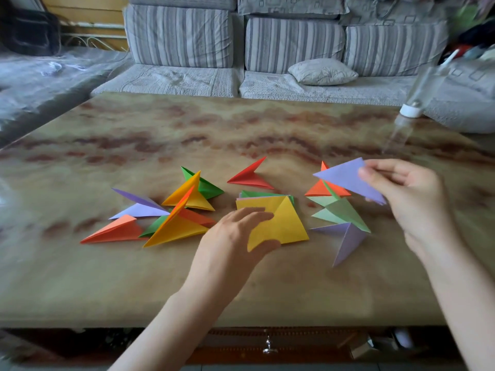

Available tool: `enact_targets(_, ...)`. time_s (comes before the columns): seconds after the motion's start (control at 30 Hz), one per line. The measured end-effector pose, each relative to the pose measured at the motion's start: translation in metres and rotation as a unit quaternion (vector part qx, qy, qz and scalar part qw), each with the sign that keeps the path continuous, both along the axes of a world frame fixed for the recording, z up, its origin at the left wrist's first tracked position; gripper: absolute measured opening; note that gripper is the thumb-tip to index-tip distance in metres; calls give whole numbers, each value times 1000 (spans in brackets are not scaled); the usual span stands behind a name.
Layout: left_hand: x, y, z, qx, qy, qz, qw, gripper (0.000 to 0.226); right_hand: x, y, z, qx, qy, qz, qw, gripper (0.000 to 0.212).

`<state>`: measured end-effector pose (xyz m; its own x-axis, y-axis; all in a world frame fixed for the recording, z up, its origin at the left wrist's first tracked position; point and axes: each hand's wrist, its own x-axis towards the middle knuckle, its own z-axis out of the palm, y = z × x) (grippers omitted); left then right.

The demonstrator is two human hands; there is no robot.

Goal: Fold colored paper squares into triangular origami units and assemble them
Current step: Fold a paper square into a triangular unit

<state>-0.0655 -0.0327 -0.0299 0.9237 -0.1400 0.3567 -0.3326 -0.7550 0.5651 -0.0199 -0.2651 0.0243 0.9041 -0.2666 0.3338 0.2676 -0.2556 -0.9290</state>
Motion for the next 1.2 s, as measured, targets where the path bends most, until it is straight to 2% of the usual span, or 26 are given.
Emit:
enact_targets(0.07, 3, -1, -4, 47, 33, -15, 998, 51, 7, -19, -5, 1, 14, -36, 999, 11)
enact_targets(0.17, 11, -1, -8, 90, 41, -6, 995, 56, 17, -36, -15, -19, 40, -64, 997, 11)
enact_targets(0.33, 15, -2, -8, 107, 45, -11, 993, 48, 27, -37, -40, -110, 157, -11, 981, 9)
enact_targets(0.4, 15, -1, -8, 94, 44, -22, 994, 42, 29, -35, -47, -132, 175, -2, 976, 11)
enact_targets(0.5, 17, 1, -8, 67, 49, -29, 996, 35, 33, -35, -55, -162, 178, -19, 970, 15)
enact_targets(0.63, 18, 5, -11, 17, 37, -30, 999, 24, 36, -35, -57, -179, 154, -32, 971, 3)
enact_targets(0.77, 17, 5, -11, 16, 30, -25, 999, 21, 33, -34, -42, -165, 81, -61, 981, 10)
enact_targets(0.83, 17, 5, -11, 17, 30, -25, 999, 22, 25, -33, -28, -167, 20, -27, 985, 11)
enact_targets(0.93, 18, 5, -11, 15, 30, -25, 999, 23, 7, -31, -8, -175, 3, 78, 981, 15)
enact_targets(1.0, 18, 6, -11, 13, 29, -25, 999, 23, -2, -32, -4, -182, 18, 143, 973, 20)
enact_targets(1.1, 18, 6, -12, 10, 27, -24, 999, 23, -6, -36, -6, -283, 67, 192, 937, 44)
enact_targets(1.2, 18, 6, -12, 10, 31, -25, 999, 23, -6, -35, -15, -351, 116, 217, 903, 29)
